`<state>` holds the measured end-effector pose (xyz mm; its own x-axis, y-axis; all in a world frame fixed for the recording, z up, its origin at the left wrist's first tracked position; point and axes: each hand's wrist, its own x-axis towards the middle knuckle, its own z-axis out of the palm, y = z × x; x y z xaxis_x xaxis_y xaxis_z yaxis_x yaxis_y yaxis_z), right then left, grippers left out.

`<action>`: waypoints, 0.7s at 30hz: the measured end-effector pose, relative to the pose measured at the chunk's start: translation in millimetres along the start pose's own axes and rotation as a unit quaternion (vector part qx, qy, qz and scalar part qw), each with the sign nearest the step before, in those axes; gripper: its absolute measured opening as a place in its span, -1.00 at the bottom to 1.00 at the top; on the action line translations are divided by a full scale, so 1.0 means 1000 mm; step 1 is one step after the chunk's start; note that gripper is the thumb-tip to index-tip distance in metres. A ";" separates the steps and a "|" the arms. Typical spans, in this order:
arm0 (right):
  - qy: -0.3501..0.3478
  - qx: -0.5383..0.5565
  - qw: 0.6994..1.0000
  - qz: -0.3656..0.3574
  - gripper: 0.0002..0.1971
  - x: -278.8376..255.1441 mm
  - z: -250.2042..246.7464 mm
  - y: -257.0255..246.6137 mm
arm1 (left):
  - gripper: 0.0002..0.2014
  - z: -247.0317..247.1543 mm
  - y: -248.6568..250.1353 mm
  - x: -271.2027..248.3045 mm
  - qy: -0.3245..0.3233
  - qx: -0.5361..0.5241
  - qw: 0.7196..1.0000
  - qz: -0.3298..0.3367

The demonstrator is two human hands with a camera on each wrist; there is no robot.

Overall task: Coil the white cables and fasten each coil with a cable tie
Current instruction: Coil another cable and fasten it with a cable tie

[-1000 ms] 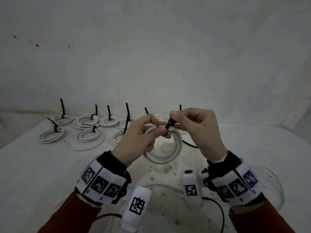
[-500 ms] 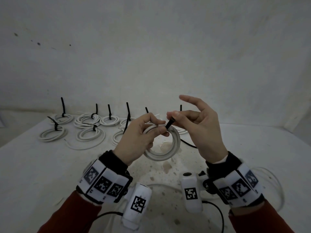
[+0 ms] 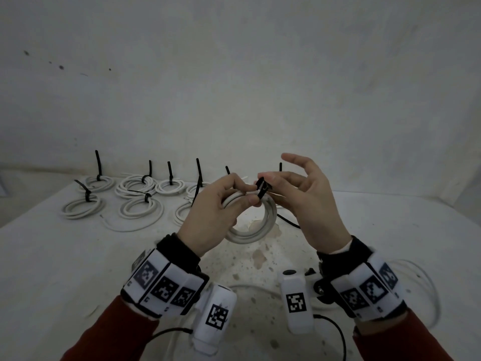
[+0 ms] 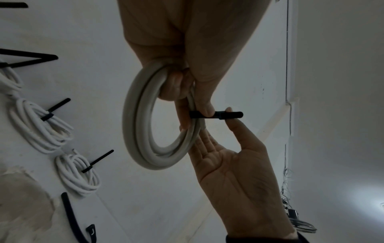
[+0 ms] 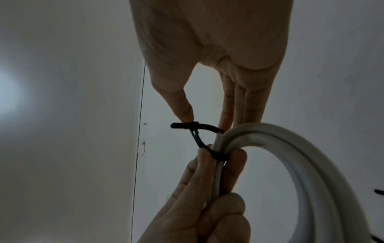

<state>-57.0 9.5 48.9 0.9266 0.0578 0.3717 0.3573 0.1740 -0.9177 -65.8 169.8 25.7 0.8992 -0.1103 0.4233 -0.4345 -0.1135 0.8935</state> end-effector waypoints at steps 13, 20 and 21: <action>0.044 -0.003 0.994 -0.095 -0.69 -0.003 0.006 0.009 | -0.87 0.004 -0.005 0.001 0.026 -0.001 0.999 0.043; 0.031 0.047 0.995 -0.076 -0.72 0.001 -0.001 0.008 | -0.92 0.006 -0.003 -0.001 0.021 0.011 0.998 0.065; 0.026 0.065 0.996 -0.062 -0.71 0.001 -0.001 0.008 | -0.92 0.006 -0.004 -0.001 0.020 0.018 0.997 0.069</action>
<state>-52.8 10.0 41.6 0.8819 -0.0219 0.4709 0.4548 0.3020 -0.8378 -65.7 164.0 20.8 0.8322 -0.0880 0.5475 -0.5545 -0.1346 0.8212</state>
